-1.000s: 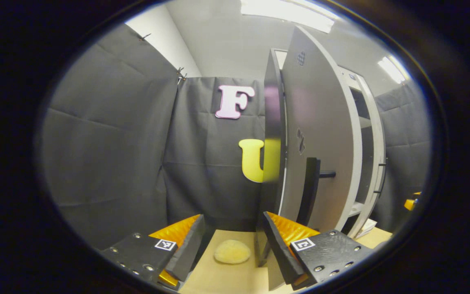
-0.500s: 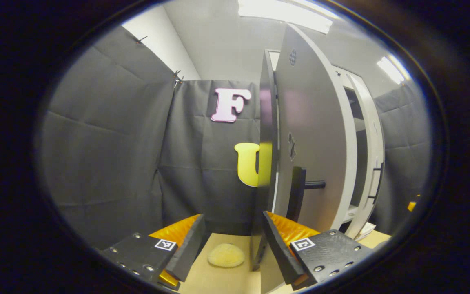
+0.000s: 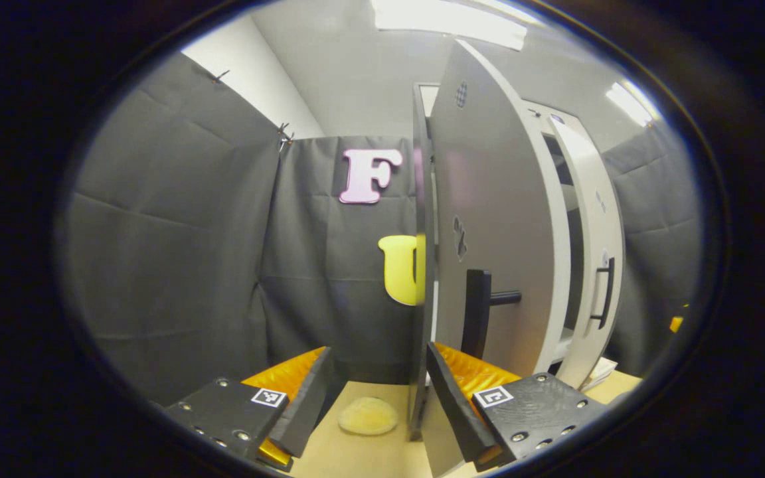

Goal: Grasp the bottle in the cabinet with the left hand and place it on the coaster, then close the right door with the right hand and the left door with the left hand.

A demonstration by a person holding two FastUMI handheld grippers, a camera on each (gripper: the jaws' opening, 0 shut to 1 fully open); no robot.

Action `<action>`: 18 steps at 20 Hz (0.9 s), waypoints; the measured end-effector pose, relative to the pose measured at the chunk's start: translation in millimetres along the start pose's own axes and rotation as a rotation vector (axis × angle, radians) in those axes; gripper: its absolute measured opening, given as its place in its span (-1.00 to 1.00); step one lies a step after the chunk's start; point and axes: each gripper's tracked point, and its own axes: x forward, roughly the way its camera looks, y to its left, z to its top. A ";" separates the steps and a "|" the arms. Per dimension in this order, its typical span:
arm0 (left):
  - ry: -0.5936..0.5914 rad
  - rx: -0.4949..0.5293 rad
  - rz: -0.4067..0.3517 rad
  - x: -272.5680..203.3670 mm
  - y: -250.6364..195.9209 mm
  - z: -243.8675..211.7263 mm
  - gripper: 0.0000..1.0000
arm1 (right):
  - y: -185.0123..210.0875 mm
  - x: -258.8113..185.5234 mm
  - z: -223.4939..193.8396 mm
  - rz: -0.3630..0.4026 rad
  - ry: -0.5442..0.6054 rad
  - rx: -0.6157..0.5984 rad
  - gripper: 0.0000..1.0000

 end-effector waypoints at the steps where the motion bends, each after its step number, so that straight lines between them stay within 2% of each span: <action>1: 0.000 -0.005 -0.001 -1.5 -6.2 -1.3 0.69 | -2.7 0.4 -1.0 0.002 0.001 -0.004 0.91; 5: -0.006 -0.012 0.017 -3.9 -14.5 -0.5 0.67 | -5.5 9.1 -2.1 0.007 0.003 0.009 0.91; 6: -0.006 -0.010 0.022 -4.1 -15.0 -0.4 0.72 | -5.9 9.8 -2.4 0.012 0.003 0.018 0.92; 8: -0.008 -0.005 0.023 -4.9 -21.5 -1.0 0.67 | -7.7 12.6 -1.8 0.018 0.001 0.023 0.91; 10: -0.014 0.003 0.011 -5.0 -31.8 -0.4 0.73 | -10.4 14.6 0.4 0.019 -0.008 0.019 0.91; 18: -0.042 -0.039 -0.047 1.0 -82.0 -1.8 0.67 | -28.7 15.3 3.2 0.010 -0.026 0.008 0.91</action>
